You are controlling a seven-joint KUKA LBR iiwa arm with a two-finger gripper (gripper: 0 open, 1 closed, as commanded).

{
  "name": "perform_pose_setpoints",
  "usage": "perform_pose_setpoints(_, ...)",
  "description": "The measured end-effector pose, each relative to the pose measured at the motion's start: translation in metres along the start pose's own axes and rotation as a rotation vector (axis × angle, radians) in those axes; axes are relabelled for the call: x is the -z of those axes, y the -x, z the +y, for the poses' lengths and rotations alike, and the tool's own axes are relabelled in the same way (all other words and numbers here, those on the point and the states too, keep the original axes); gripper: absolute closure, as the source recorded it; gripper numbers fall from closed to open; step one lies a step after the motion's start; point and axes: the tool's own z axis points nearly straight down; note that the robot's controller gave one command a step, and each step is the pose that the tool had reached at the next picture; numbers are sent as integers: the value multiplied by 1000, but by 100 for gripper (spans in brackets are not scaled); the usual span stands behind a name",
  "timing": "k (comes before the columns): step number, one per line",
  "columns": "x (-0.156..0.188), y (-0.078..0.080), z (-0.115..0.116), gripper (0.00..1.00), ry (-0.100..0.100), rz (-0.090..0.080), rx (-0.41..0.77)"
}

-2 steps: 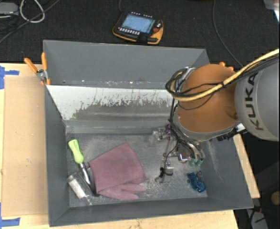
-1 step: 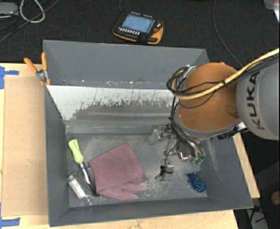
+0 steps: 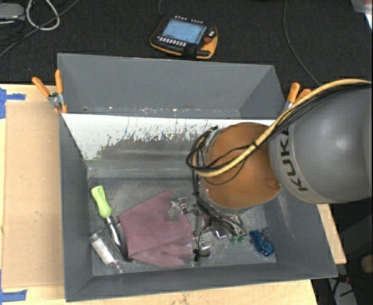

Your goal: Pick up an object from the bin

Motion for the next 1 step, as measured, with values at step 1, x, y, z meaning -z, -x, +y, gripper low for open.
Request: perform_pose_setpoints(1,6,16,5,0,-1,-3,244)
